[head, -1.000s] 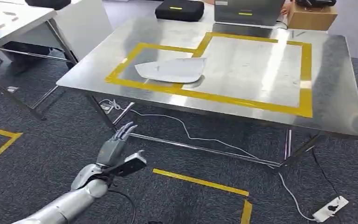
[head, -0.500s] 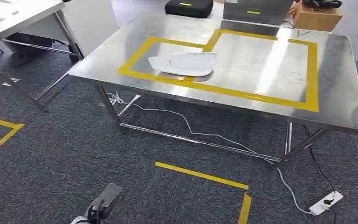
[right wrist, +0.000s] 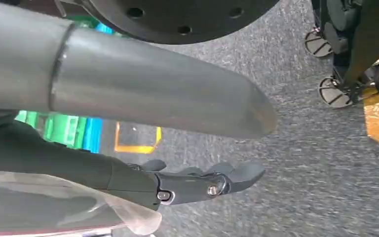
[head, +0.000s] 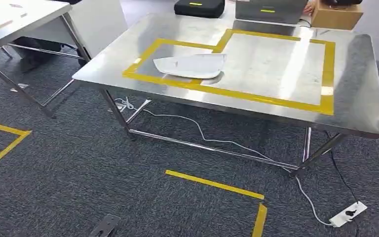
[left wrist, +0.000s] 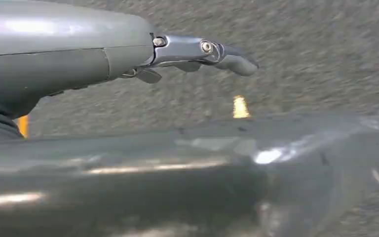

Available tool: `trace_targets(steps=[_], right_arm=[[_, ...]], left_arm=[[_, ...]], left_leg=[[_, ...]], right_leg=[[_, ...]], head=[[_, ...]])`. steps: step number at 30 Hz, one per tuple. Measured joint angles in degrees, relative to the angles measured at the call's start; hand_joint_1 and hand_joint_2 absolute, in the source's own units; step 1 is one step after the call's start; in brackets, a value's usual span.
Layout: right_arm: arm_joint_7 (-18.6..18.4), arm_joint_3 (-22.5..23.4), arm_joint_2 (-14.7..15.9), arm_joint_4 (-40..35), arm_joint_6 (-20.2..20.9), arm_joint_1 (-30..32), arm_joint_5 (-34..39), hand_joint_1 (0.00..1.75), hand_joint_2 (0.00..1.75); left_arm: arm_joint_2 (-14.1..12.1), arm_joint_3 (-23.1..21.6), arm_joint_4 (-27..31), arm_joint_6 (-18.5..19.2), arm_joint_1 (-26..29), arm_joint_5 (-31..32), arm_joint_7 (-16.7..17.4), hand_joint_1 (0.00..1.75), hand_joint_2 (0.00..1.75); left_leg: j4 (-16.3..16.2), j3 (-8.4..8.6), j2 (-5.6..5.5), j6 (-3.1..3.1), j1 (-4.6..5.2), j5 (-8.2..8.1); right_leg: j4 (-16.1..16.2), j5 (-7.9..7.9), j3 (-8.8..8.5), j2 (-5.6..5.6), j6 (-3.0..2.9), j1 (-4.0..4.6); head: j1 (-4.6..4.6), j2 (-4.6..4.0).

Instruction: Take the parts from the cabinet and place them on the table.

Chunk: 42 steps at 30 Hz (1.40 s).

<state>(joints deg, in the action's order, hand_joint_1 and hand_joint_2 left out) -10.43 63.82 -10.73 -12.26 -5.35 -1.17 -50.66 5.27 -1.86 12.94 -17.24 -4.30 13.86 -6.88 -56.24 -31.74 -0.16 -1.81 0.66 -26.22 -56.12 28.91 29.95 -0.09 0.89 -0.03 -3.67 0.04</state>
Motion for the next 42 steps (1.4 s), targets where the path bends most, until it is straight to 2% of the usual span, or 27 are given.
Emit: trace_targets(steps=[5,6,8,9,10,13,14,15,16,18,19,20,21,24,25,27,29,30,31,33,34,35,38,39,40,41,42], right_arm=[[-0.07,1.22,0.0,-0.11,0.15,-0.03,0.83,0.0,0.0],[-0.11,1.35,-0.04,-0.11,0.15,-0.03,0.89,0.0,0.0],[-0.2,1.48,-0.09,-0.11,0.18,-0.07,1.0,0.0,0.0],[-0.22,1.62,-0.07,-0.13,0.17,-0.11,1.03,0.0,0.0],[-0.31,1.86,-0.07,-0.2,0.15,-0.11,1.05,0.0,0.0],[-0.7,2.27,-0.02,-0.39,0.15,-0.17,1.07,0.0,0.0],[-0.72,2.32,0.04,-0.42,0.15,-0.14,1.07,0.0,0.0],[-0.83,2.36,0.09,-0.46,0.15,-0.11,1.07,0.0,0.0],[-0.9,2.43,0.13,-0.48,0.15,-0.09,1.07,0.0,0.0],[-0.9,2.64,0.2,-0.55,0.13,-0.29,1.07,0.0,0.0],[-0.94,2.69,0.07,-0.5,0.13,-0.54,1.07,0.0,0.0],[-1.05,2.73,-0.04,-0.52,0.13,-0.57,1.09,0.0,0.0],[-1.07,2.77,0.02,-0.55,0.13,-0.48,1.09,0.0,0.0],[-1.07,2.84,0.15,-0.61,-0.04,-0.52,1.09,0.0,0.0],[-1.07,2.86,0.18,-0.63,-0.02,-0.53,1.09,0.0,0.0],[-1.11,2.86,0.17,-0.61,0.0,-0.56,1.09,0.0,0.0],[-1.16,2.88,0.17,-0.61,0.0,-0.41,1.09,0.0,0.0],[-1.16,2.88,0.17,-0.61,0.0,-0.3,1.09,0.0,0.0],[-1.16,2.93,0.18,-0.61,0.0,-0.3,1.09,0.0,0.0],[-1.16,3.08,0.17,-0.61,0.0,-0.4,1.09,0.0,0.0],[-1.16,3.15,0.17,-0.61,0.04,-0.47,1.11,0.0,0.0],[-1.16,3.19,0.15,-0.61,0.11,-0.53,1.09,0.0,0.0],[-1.16,3.28,0.17,-0.61,0.15,-0.68,1.09,0.0,0.0],[-1.22,3.3,0.17,-0.61,0.13,-0.66,1.07,0.0,0.0],[-1.22,3.34,0.22,-0.63,0.13,-0.62,1.07,0.0,0.0],[-1.25,3.39,0.24,-0.63,0.09,-0.6,1.07,0.0,0.0],[-1.25,3.45,0.26,-0.63,0.11,-0.64,1.07,0.0,0.0]], left_arm=[[1.14,0.35,-0.85,0.81,0.99,0.02,2.23,0.0,0.0],[1.31,0.37,-0.96,0.85,1.07,-0.04,2.44,0.0,0.0],[1.55,0.46,-1.11,1.13,1.13,-0.35,3.12,0.0,0.0],[1.84,0.5,-1.14,1.16,1.16,-0.72,3.5,0.0,0.0],[2.05,0.7,-1.16,1.14,1.14,-0.92,4.08,0.0,0.0],[2.97,0.94,-1.29,1.07,1.21,-1.16,4.94,0.0,0.0],[3.15,0.94,-1.33,1.11,1.26,-1.16,4.98,0.0,0.0],[3.28,0.98,-1.37,1.13,1.27,-1.2,4.98,0.0,0.0],[3.41,1.05,-1.38,1.27,1.26,-1.25,4.98,0.0,0.0],[3.54,1.18,-1.38,1.55,1.2,-1.25,4.98,0.0,0.0],[3.39,1.25,-1.38,1.64,1.14,-1.25,4.98,0.0,0.0],[3.47,1.27,-1.38,1.73,1.05,-1.22,5.0,0.0,0.0],[3.54,1.27,-1.38,1.66,1.05,-1.22,4.98,0.0,0.0],[3.47,1.31,-1.42,1.64,1.2,-1.25,5.0,0.0,0.0],[3.5,1.33,-1.42,1.64,1.19,-1.25,5.0,0.0,0.0],[3.52,1.44,-1.42,1.0,1.13,-1.31,4.98,0.0,0.0],[3.67,1.73,-1.42,0.41,1.24,-1.33,4.87,0.0,0.0],[3.76,1.81,-1.42,0.28,1.34,-1.33,4.87,0.0,0.0],[3.87,1.84,-1.42,0.22,1.4,-1.33,4.85,0.0,0.0],[3.96,1.88,-1.42,0.0,1.38,-1.33,4.81,0.0,0.0],[3.96,1.9,-1.42,-0.09,1.34,-1.36,4.74,0.0,0.0],[4.02,1.99,-1.44,-0.13,1.28,-1.46,4.74,0.0,0.0],[4.11,2.14,-1.44,-0.26,1.42,-1.53,4.61,0.0,0.0],[4.2,2.23,-1.44,-0.31,1.48,-1.64,4.57,0.0,0.0],[4.28,2.25,-1.44,-0.31,1.37,-1.66,4.46,0.0,0.0],[4.35,2.27,-1.44,-0.33,1.3,-1.66,4.43,0.0,0.0],[4.44,2.29,-1.44,-0.37,1.28,-1.71,4.39,0.0,0.0]], left_leg=[[0.03,-0.04,0.0,0.72,-0.04,0.07],[-0.4,-0.2,0.0,0.5,0.11,-0.13],[0.53,0.01,-0.13,-0.65,0.25,0.51],[2.02,0.65,-0.02,-0.74,-0.58,1.45],[2.5,0.75,0.02,-0.92,-0.54,1.79],[2.39,-0.2,0.03,-0.72,-0.57,2.18],[2.25,-0.5,0.03,-0.48,-0.68,2.33],[1.98,-0.84,0.03,-0.29,-0.9,2.45],[1.53,-1.26,0.01,-0.06,-1.18,2.5],[-0.2,-2.47,-0.15,0.97,-1.92,2.17],[-0.95,-3.03,-0.24,1.57,-1.82,2.06],[-2.08,-3.44,-0.41,2.14,-1.51,1.67],[-1.92,-3.44,-0.42,2.22,-1.52,1.81],[-2.22,-3.63,-0.56,2.92,-1.89,2.03],[-3.64,-4.11,-0.26,3.01,-1.93,0.13],[-11.96,-7.05,-0.25,3.24,-1.82,-5.76],[-19.7,-9.28,-0.24,3.11,-1.78,-9.16],[-19.9,-8.78,-0.24,2.85,-1.72,-8.87],[-17.87,-7.19,-0.24,2.48,-1.61,-7.54],[-7.84,-1.38,-0.25,1.22,-1.08,-3.19],[-3.42,0.96,-0.24,0.35,-0.67,-2.33],[-2.09,1.52,-0.11,-0.03,-0.56,-2.94],[-2.05,1.02,-0.16,0.13,-0.15,-2.57],[-1.0,1.04,-0.14,0.01,-0.4,-1.86],[-0.4,1.2,0.09,0.06,-0.68,-1.25],[-0.26,0.87,0.07,-0.47,-0.72,-0.88],[-0.26,0.46,0.09,-0.62,-0.68,-0.69]], right_leg=[[-0.04,-0.05,0.03,0.0,-0.1,0.0],[0.34,-0.36,-0.06,-0.01,0.16,-0.37],[0.77,-0.84,-0.32,-0.18,0.9,-0.24],[0.21,-0.2,0.05,-0.15,0.93,-0.22],[-0.98,1.29,0.76,-0.03,1.28,-0.12],[-13.96,8.29,6.4,0.03,2.18,-0.7],[-16.49,8.9,7.42,0.02,2.52,-0.83],[-16.07,8.02,6.99,0.01,2.88,-1.06],[-12.89,5.99,5.15,0.0,3.24,-1.32],[-2.17,1.66,-0.88,0.02,4.44,-2.34],[-1.28,3.17,-1.11,0.68,4.57,-2.07],[-1.01,2.41,-0.66,1.18,3.06,-2.02],[-1.66,2.52,-0.47,0.86,2.11,-1.93],[-2.12,1.97,0.03,0.33,0.59,-1.8],[-2.12,1.73,0.07,0.22,0.2,-1.74],[-2.15,1.2,0.25,-0.06,-0.49,-1.52],[-2.21,0.81,0.87,-0.36,-0.61,-1.19],[-2.22,0.67,1.07,-0.45,-0.58,-1.06],[-2.22,0.59,1.17,-0.47,-0.58,-0.93],[-2.21,0.4,1.18,-0.46,-0.48,-0.69],[-2.16,0.32,1.2,-0.47,-0.38,-0.75],[-2.33,0.24,1.45,-0.49,-0.08,-0.37],[-1.98,-0.45,1.73,-0.63,0.98,-0.85],[-1.85,-0.59,1.66,-0.64,1.51,-0.66],[-2.67,0.63,2.58,-0.31,1.62,-0.89],[-5.36,3.05,3.65,-0.16,1.65,-0.86],[-9.4,5.49,5.29,-0.06,1.76,-0.88]], head=[[0.04,0.0],[0.07,0.0],[-0.04,0.0],[0.02,0.0],[0.15,0.0],[0.39,0.0],[0.37,0.0],[0.42,0.0],[0.37,0.0],[0.42,0.0],[0.52,0.02],[0.4,0.0],[-0.09,0.02],[-0.09,0.0],[-0.18,0.0],[-0.28,0.0],[-0.24,0.0],[-0.26,0.0],[-0.24,0.0],[-0.26,0.0],[-0.24,0.0],[-0.15,0.0],[-0.24,0.0],[-0.17,0.0],[-0.15,0.0],[0.09,0.0],[0.22,0.0]])
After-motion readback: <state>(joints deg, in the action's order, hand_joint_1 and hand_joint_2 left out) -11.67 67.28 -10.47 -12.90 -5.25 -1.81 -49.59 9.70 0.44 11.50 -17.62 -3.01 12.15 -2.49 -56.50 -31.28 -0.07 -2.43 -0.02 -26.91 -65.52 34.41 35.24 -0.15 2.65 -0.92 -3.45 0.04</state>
